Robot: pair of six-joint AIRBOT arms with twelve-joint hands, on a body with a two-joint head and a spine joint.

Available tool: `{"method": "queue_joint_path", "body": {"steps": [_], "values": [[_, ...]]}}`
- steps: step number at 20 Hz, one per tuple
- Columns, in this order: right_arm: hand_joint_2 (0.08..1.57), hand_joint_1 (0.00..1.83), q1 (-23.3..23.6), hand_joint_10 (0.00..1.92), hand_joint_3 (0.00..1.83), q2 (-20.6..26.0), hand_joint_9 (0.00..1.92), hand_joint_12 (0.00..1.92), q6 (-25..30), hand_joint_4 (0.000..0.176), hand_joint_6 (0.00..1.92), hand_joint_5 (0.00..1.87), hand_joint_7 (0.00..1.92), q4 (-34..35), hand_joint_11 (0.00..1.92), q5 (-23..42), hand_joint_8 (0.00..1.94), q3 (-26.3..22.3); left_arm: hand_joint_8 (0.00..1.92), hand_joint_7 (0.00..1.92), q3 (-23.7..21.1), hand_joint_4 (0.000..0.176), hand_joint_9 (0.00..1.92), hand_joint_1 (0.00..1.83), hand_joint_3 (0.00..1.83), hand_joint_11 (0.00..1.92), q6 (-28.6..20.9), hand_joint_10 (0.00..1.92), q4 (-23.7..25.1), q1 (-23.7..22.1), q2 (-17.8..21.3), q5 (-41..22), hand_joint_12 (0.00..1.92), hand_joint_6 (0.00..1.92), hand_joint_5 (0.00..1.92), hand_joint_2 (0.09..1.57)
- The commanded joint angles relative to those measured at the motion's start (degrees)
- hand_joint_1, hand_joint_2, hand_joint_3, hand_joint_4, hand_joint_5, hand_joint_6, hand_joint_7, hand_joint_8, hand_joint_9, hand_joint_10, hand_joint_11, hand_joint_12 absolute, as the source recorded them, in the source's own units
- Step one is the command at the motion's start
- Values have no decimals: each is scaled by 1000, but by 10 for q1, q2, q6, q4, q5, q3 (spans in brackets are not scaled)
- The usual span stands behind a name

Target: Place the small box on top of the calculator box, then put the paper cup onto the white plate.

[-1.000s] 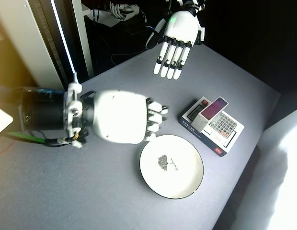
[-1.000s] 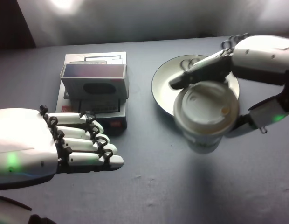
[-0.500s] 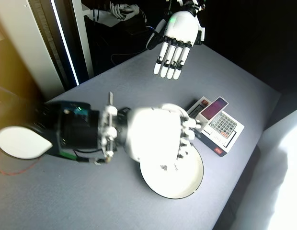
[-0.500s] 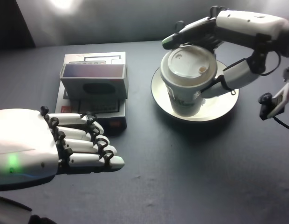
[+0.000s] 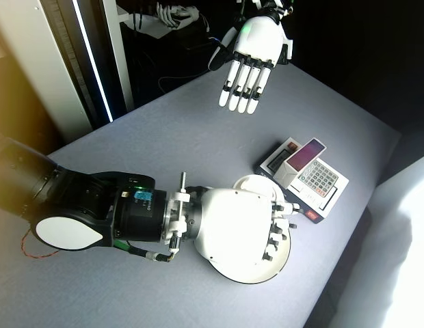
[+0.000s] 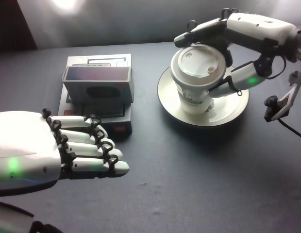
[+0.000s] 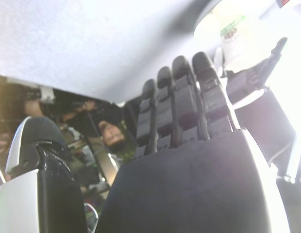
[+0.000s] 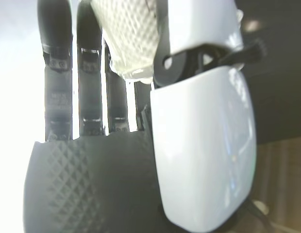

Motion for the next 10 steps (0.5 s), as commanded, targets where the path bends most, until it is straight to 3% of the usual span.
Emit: {"method": "queue_joint_path", "body": {"steps": [1, 2, 4, 5, 6, 7, 8, 9, 10], "values": [[1113, 1378, 0, 1160, 0, 5, 870, 1116, 1, 0, 1100, 913, 1055, 15, 824, 62, 831, 6, 7, 267, 2, 0, 264, 361, 0, 0, -2, 9, -23, -6, 3, -43, 553, 4, 232, 1099], [1102, 1466, -1, 1047, 0, 5, 888, 1437, 1, 0, 1040, 911, 1054, 16, 844, 62, 779, 8, 2, 242, 2, 0, 242, 359, 2, 0, -2, 2, -23, -6, 2, -43, 532, 1, 216, 1105], [1119, 1484, -2, 1082, 0, 5, 853, 1554, 1, 0, 1092, 855, 1011, 16, 824, 61, 847, 9, 3, 244, 2, 0, 245, 350, 0, 0, -2, 3, -23, -7, 2, -43, 543, 2, 220, 1101], [1141, 1388, -3, 1240, 5, 5, 836, 1288, 1, 0, 1199, 806, 985, 16, 728, 60, 930, 10, 3, 249, 2, 0, 247, 344, 1, 0, -2, 3, -23, -7, 2, -43, 515, 1, 214, 1103], [1157, 1366, -4, 1299, 0, 6, 823, 1194, 1, 0, 1252, 768, 960, 16, 706, 59, 976, 11, 2, 248, 2, 0, 245, 351, 1, 0, -2, 1, -23, -7, 2, -43, 503, 1, 214, 1103], [1168, 1234, -5, 744, 1, 6, 787, 1150, 1, 0, 1274, 776, 958, 16, 667, 58, 1027, 14, 0, 228, 2, 0, 229, 373, 0, 0, -2, 0, -23, -7, 2, -43, 488, 0, 205, 1100], [1104, 1251, -5, 467, 0, 6, 750, 1146, 1, 0, 591, 698, 808, 16, 548, 58, 489, 16, 5, 242, 2, 0, 243, 364, 0, 0, -2, 5, -23, -7, 2, -43, 510, 2, 211, 1096], [1072, 1262, -6, 290, 0, 6, 773, 1124, 1, 0, 257, 739, 833, 16, 504, 57, 191, 19, 5, 245, 2, 0, 245, 358, 1, 0, -2, 5, -23, -7, 2, -43, 515, 0, 204, 1102], [1077, 1224, -7, 166, 0, 6, 753, 1128, 3, 0, 100, 714, 803, 16, 419, 57, 61, 22, 6, 285, 2, 0, 283, 388, 0, 0, -2, 7, -22, -8, 2, -43, 595, 4, 244, 1090]]}}
